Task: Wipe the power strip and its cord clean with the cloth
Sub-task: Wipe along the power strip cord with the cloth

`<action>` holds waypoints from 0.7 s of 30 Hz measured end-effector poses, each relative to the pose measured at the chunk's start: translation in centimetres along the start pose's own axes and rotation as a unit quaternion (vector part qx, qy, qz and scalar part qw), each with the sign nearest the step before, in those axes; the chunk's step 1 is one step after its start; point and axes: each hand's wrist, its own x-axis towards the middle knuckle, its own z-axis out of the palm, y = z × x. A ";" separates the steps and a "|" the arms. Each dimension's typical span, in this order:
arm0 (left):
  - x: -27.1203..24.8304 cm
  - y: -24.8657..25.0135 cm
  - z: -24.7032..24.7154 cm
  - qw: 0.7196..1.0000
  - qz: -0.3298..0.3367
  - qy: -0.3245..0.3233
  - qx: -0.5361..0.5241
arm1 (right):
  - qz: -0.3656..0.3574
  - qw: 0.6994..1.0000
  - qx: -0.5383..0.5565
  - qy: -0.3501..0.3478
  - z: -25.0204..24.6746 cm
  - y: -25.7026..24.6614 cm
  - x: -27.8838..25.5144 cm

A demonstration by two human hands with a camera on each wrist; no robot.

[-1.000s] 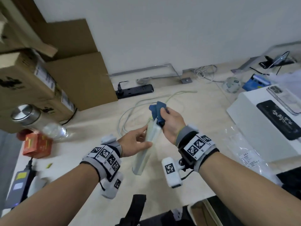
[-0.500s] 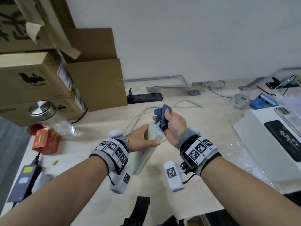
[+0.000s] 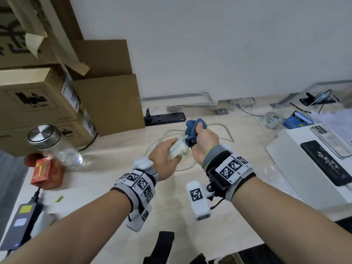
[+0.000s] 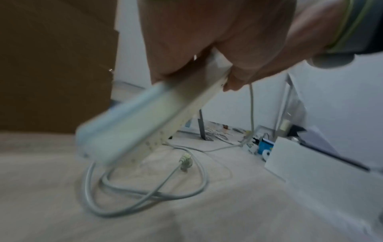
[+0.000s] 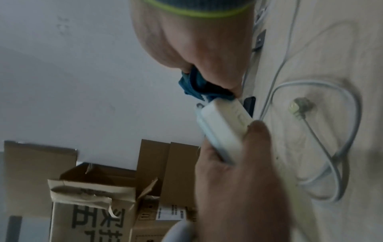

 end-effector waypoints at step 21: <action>-1.1 -1.0 -3.2 0.999 -0.020 -0.015 0.029 | 0.122 0.991 -0.052 0.020 2.8 -1.3 -1.3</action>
